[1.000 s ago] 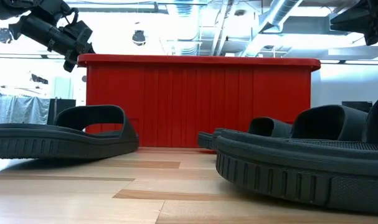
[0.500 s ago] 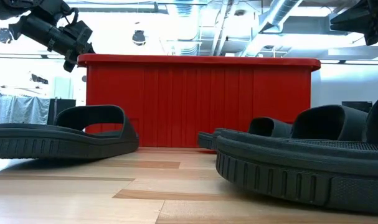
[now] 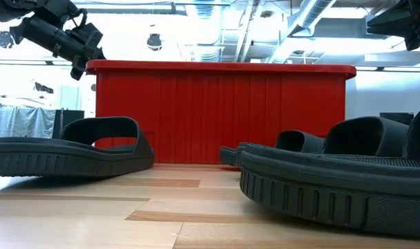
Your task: Pick and place slides into bin
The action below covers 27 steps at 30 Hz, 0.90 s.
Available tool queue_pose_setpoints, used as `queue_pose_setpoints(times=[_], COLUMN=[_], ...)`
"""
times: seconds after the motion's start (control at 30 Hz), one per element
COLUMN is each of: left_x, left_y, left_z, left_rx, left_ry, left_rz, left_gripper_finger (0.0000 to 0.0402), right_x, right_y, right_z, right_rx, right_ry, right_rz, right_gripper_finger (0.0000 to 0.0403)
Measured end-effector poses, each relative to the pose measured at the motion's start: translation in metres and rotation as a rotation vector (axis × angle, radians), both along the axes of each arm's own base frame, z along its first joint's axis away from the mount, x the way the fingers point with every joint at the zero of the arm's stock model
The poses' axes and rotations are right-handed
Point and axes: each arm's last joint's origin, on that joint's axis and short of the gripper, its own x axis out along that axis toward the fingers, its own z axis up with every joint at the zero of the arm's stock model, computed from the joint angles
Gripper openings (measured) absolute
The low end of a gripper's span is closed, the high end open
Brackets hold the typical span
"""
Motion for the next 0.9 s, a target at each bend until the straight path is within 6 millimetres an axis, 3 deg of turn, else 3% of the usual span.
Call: queue_pose_setpoints(times=[0.9], left_x=[0.0], left_y=[-0.0001], left_z=[0.0], left_rx=[-0.085], left_ry=[-0.068], left_rz=[0.032], left_gripper_finger=[0.002], right_x=[0.0], right_y=[0.0], right_z=[0.0], right_rx=[0.0], right_ry=[0.0], right_rz=[0.0], right_gripper_finger=[0.0091])
